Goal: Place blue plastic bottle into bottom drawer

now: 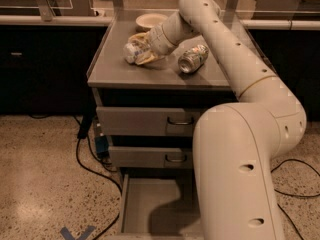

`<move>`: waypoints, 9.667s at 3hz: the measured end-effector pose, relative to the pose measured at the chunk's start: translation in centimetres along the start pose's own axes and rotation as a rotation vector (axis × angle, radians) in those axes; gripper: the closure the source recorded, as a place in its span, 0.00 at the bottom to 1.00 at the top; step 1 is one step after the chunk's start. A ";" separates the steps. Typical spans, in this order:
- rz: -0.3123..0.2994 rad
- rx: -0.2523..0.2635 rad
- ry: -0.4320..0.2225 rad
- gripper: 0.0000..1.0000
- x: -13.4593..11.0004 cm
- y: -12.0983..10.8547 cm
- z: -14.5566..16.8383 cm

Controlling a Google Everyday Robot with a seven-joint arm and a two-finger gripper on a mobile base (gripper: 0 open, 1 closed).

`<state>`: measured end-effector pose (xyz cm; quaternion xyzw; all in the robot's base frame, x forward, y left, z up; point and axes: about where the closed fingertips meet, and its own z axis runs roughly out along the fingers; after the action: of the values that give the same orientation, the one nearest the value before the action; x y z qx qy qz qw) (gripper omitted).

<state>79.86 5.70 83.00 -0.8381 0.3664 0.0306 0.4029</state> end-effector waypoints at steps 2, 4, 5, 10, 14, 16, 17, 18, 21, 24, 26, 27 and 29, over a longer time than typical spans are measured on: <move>0.007 0.002 0.001 1.00 0.7 -0.2 0.7; -0.029 0.024 0.016 1.00 1.1 -1.8 2.1; -0.058 0.058 0.025 1.00 1.7 -3.3 3.5; -0.096 0.163 0.034 1.00 3.3 -6.3 5.6; -0.099 0.201 0.045 1.00 4.8 -6.8 6.1; -0.099 0.201 0.045 0.81 4.5 -7.0 5.8; -0.099 0.201 0.045 0.58 4.5 -7.0 5.8; -0.099 0.201 0.045 0.34 4.5 -7.0 5.8; -0.099 0.201 0.045 0.00 4.4 -7.1 5.6; -0.099 0.202 0.046 0.00 3.0 -8.1 4.0; -0.261 0.182 0.080 0.00 -3.4 -12.3 0.0; -0.282 0.205 0.082 0.00 -5.0 -13.6 -2.2; -0.358 0.237 0.155 0.00 -7.1 -16.2 -5.9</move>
Offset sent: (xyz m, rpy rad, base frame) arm 0.3539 0.0484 -0.4999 0.0927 0.1075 -0.2332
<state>83.59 12.40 100.00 -0.8366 0.2426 -0.1492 0.4680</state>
